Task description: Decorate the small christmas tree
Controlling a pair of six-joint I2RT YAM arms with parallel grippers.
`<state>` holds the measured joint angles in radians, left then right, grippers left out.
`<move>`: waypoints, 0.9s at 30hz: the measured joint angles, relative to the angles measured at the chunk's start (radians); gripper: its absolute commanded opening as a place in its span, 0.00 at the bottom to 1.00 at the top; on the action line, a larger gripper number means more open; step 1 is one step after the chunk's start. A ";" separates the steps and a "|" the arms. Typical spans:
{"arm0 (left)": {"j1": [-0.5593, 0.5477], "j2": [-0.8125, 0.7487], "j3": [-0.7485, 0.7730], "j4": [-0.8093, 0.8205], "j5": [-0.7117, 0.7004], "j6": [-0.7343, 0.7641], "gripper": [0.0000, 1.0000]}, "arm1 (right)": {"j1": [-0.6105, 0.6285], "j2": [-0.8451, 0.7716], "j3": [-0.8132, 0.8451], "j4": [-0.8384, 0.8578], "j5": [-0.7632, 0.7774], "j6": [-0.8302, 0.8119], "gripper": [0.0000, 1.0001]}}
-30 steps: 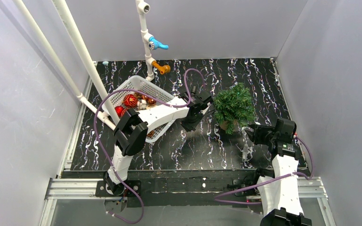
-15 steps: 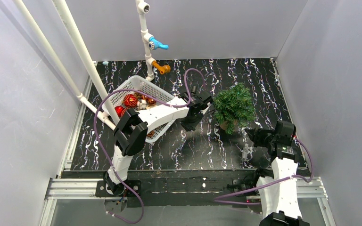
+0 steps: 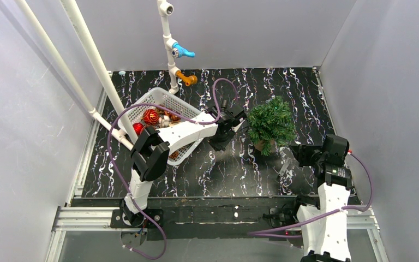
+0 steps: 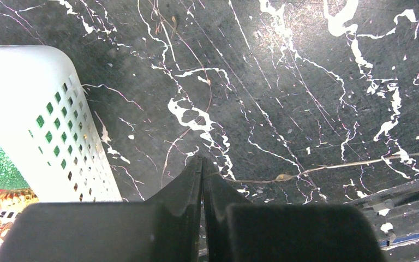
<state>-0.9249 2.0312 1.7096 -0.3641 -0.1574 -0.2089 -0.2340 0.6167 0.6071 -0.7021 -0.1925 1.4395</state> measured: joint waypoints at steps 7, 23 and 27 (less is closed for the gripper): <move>0.000 0.000 0.000 0.000 -0.001 0.001 0.00 | 0.012 -0.023 0.012 -0.058 0.042 -0.030 0.01; 0.000 0.000 0.040 -0.003 -0.004 0.016 0.00 | 0.018 0.087 -0.145 0.131 0.044 -0.038 0.01; 0.000 0.000 0.044 -0.007 -0.006 0.018 0.00 | 0.014 0.148 -0.143 0.211 0.044 -0.050 0.01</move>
<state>-0.9249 2.0312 1.7535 -0.3714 -0.1631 -0.1905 -0.2203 0.7647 0.4637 -0.4915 -0.1482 1.3899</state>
